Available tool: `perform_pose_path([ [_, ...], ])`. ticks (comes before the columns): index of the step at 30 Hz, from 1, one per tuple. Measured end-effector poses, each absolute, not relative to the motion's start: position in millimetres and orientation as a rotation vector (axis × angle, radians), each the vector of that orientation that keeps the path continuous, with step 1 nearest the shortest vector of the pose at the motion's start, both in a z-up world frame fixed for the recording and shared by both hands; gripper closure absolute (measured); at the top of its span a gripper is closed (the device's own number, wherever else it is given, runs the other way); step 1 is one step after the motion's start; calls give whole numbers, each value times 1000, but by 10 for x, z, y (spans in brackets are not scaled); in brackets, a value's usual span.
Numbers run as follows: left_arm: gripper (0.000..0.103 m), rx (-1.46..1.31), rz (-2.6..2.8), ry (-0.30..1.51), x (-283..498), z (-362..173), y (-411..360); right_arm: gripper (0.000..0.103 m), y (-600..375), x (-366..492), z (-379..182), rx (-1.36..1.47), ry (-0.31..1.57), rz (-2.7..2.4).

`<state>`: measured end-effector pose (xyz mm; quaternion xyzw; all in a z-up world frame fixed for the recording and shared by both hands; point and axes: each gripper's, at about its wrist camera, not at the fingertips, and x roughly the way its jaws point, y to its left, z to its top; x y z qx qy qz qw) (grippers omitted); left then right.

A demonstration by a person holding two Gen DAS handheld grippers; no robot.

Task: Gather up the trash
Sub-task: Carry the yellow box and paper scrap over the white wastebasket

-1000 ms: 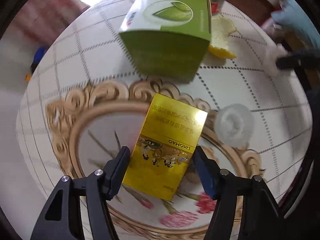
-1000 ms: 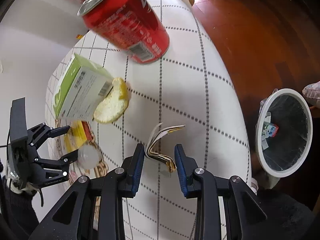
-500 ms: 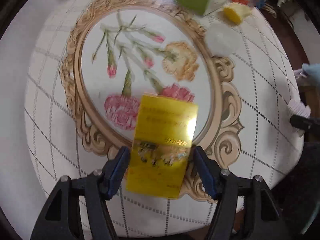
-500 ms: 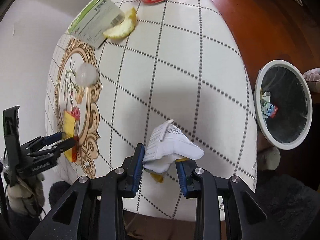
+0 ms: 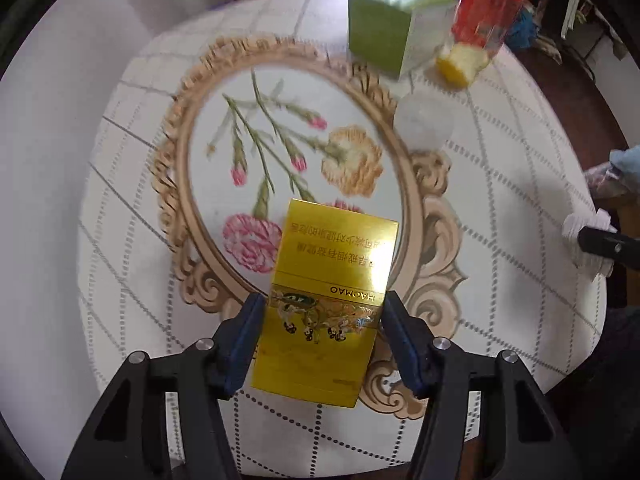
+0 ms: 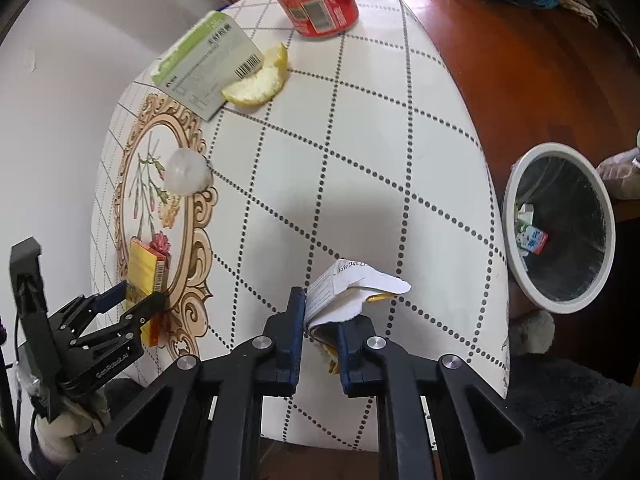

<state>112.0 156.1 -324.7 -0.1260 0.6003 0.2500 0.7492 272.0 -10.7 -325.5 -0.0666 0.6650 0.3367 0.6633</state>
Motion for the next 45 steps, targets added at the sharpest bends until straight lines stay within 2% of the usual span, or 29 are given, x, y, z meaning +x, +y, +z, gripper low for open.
perform_pose_path([
  [4, 46, -243, 589, 1212, 1163, -2787, 1424, 89, -158, 2718, -3087, -111, 1470, 784],
  [13, 47, -260, 513, 1045, 1652, -2210, 796, 89, -527, 2909, -2487, -2, 1347, 815],
  [19, 47, -250, 382, 979, 2269, -1995, 363, 89, -1148, 3309, -2123, 77, 1255, 749],
  [24, 47, -253, 250, 997, 2956, -2186, -144, 89, -1786, 3750, -2063, 96, 1217, 639],
  [28, 47, -279, 152, 1055, 3483, -2501, -536, 89, -2265, 4127, -2306, 89, 1243, 532],
  [33, 47, -404, 33, 1172, 4016, -3012, -746, 89, -2760, 4523, -2882, 112, 1345, 436],
  [38, 46, -541, -57, 1300, 4450, -3491, -797, 89, -2993, 4785, -3499, 143, 1452, 394],
  [43, 44, -570, -55, 1401, 4672, -3825, -762, 89, -3056, 4900, -3889, 152, 1519, 397],
  [44, 36, -571, -50, 1403, 4693, -3865, -761, 89, -3039, 4919, -3968, 153, 1531, 394],
  [45, 22, -574, -47, 1403, 4697, -3880, -753, 89, -3034, 4936, -4022, 150, 1543, 394],
])
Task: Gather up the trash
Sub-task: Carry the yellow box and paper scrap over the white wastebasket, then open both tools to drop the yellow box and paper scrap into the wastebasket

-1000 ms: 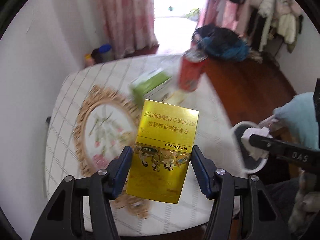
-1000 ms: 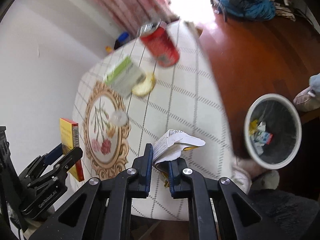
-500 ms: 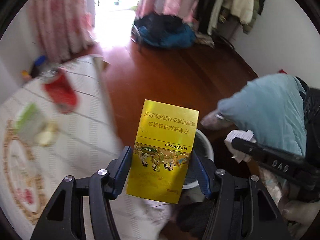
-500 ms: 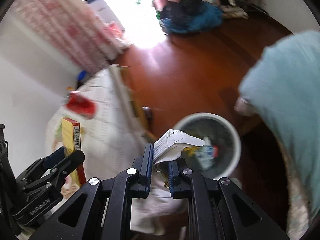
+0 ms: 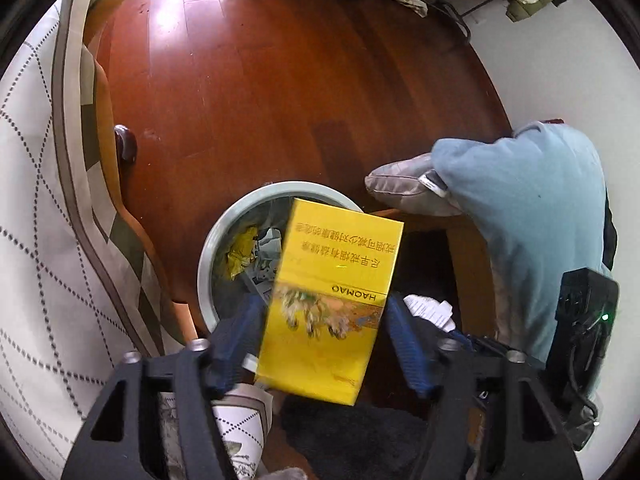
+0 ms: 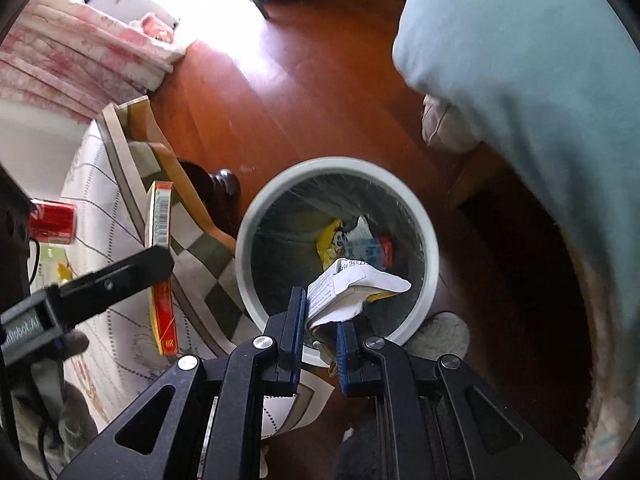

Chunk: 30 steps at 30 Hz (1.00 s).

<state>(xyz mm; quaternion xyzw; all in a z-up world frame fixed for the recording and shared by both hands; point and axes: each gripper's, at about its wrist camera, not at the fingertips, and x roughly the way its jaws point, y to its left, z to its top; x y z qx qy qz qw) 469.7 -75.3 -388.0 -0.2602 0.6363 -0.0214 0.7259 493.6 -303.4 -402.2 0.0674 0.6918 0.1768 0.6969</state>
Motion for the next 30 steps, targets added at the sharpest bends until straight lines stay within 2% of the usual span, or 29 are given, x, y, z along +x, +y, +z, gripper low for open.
perform_pose_path([
  [2, 12, -569, -40, 1402, 4695, -3893, -748, 86, -3010, 4962, -4132, 134, 1570, 375],
  [4, 9, -544, -26, 1408, 4681, -3885, -764, 61, -2959, 4960, -4208, 106, 1590, 353],
  [5, 9, -511, -7, 1407, 4661, -3864, -780, 30, -2962, 4961, -4214, 93, 1592, 340],
  [6, 9, -470, 19, 1400, 4630, -3828, -791, 10, -2957, 4947, -4206, 85, 1590, 336],
  [10, 9, -334, 127, 1348, 4439, -3630, -804, 8, -2880, 4832, -4107, -31, 1556, 291],
  [12, 9, -290, 174, 1317, 4351, -3555, -763, 1, -2865, 4754, -4026, -50, 1542, 277],
  [30, 9, -163, 305, 1112, 3360, -2415, -854, 1, -2853, 3972, -2605, -94, 1305, 299],
])
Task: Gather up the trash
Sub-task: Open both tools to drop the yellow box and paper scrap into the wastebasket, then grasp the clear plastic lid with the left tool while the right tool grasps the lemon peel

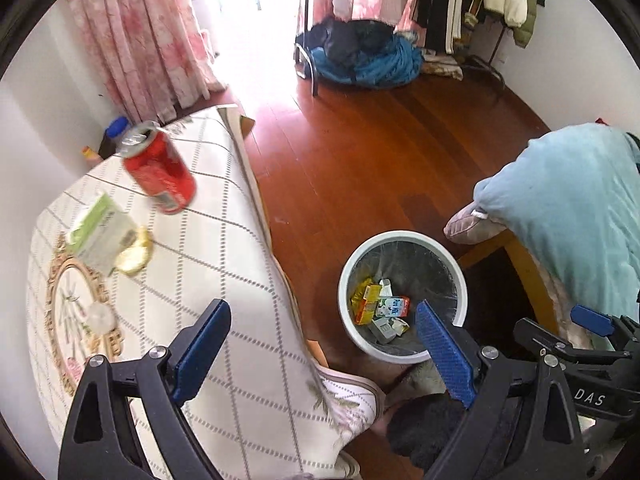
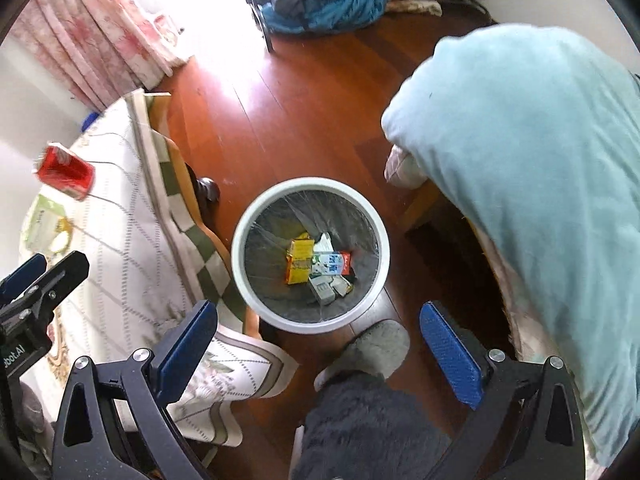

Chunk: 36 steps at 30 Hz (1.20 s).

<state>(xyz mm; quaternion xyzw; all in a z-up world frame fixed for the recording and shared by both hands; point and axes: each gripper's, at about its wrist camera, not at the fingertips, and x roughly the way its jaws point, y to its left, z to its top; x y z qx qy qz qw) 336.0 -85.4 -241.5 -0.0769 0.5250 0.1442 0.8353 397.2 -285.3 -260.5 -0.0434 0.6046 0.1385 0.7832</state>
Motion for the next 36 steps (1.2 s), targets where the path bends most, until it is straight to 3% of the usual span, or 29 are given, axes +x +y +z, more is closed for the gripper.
perform_pose_path([
  [13, 9, -159, 352, 970, 2671, -1681, -940, 1, -2946, 3250, -1602, -67, 1120, 321],
  [20, 9, -167, 448, 954, 2485, -1697, -737, 1, -2845, 3107, -1407, -21, 1098, 346],
  [25, 8, -238, 576, 995, 2293, -2035, -139, 1, -2382, 3163, -1612, 6, 1159, 462],
  [28, 0, -266, 675, 1037, 2146, -2328, 301, 1, -1844, 3226, -1873, -14, 1207, 569],
  [31, 0, -317, 792, 1106, 1968, -2706, 855, 1, -1269, 3292, -2156, -65, 1245, 649],
  [36, 0, -423, 926, 1153, 1705, -3099, 1537, 20, -255, 3402, -2630, -111, 1288, 768],
])
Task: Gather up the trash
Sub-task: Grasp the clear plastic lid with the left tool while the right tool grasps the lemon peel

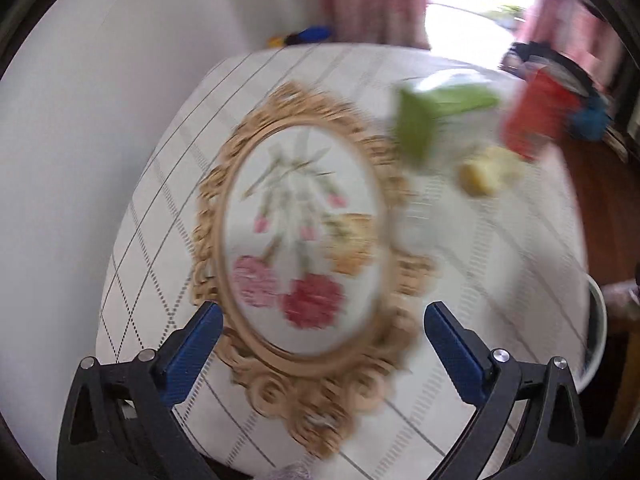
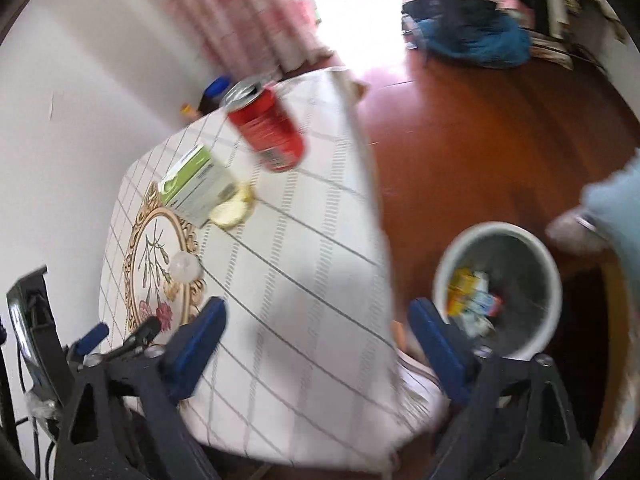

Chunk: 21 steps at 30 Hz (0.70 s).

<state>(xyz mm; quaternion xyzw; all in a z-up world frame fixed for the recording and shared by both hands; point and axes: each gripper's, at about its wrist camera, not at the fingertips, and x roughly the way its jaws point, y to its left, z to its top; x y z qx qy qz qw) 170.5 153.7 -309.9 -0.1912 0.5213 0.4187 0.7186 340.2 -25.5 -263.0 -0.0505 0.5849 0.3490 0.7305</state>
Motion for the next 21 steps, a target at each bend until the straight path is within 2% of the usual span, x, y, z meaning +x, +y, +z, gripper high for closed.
perform_pose_path([
  [3, 0, -480, 983, 1149, 1584, -3238, 1821, 39, 201, 3522, -2887, -96, 1301, 804],
  [5, 0, -496, 1011, 1159, 1546, -3333, 1953, 46, 437, 3595, -3033, -84, 1298, 804],
  [10, 0, -509, 1022, 1182, 1531, -3479, 2058, 50, 784, 3751, -3399, 3, 1303, 794],
  [11, 0, -508, 1019, 1185, 1554, -3517, 2108, 54, 834, 3757, -3439, 7, 1298, 792],
  [13, 0, -502, 1013, 1193, 1554, -3550, 2094, 64, 914, 3754, -3512, 11, 1284, 810],
  [15, 0, -503, 1004, 1205, 1554, -3586, 2093, 89, 973, 3748, -3564, 17, 1272, 827],
  [16, 0, -500, 1001, 1207, 1546, -3591, 2080, 92, 980, 3735, -3574, 22, 1261, 835],
  [21, 0, -469, 963, 1182, 1584, -3470, 1922, 95, 816, 3644, -3439, 2, 1195, 814],
])
